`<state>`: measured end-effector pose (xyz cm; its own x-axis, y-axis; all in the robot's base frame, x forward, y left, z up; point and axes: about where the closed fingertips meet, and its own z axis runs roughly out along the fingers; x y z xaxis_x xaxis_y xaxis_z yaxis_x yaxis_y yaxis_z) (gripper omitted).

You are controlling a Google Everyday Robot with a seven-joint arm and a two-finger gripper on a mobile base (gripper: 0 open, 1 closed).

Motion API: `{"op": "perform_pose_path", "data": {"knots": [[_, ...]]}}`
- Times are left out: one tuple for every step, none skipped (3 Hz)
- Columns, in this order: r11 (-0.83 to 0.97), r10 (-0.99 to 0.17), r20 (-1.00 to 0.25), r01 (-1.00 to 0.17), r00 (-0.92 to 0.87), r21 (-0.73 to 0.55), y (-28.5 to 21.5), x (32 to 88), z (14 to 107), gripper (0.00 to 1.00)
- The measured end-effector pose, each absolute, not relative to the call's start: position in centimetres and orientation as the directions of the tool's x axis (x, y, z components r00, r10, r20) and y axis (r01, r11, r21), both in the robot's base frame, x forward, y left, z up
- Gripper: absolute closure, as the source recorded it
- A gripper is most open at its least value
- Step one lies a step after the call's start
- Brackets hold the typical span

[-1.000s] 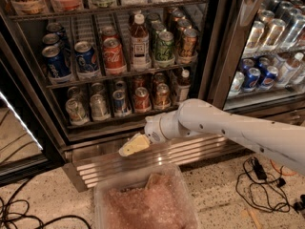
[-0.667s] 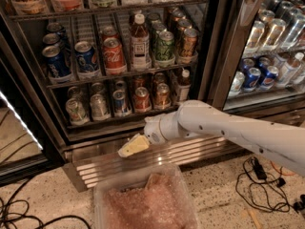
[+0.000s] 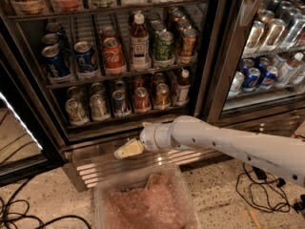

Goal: Pick redbull can from bottom shelf of fridge

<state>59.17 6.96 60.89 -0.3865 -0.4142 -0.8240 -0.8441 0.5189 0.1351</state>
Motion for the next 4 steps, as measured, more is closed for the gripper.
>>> {"op": "perform_pose_path", "data": {"knots": [[0.579, -0.373, -0.840, -0.806, -0.394, 0.121, 7.8, 58.4, 59.7, 0.00], [0.626, -0.370, -0.836, -0.773, -0.405, 0.098, 9.0, 56.4, 58.3, 0.00], [0.658, -0.351, -0.853, -0.750, -0.387, 0.070, 8.6, 57.1, 58.4, 0.00], [0.663, -0.347, -0.856, -0.746, -0.383, 0.065, 9.1, 57.5, 58.1, 0.00]]}}
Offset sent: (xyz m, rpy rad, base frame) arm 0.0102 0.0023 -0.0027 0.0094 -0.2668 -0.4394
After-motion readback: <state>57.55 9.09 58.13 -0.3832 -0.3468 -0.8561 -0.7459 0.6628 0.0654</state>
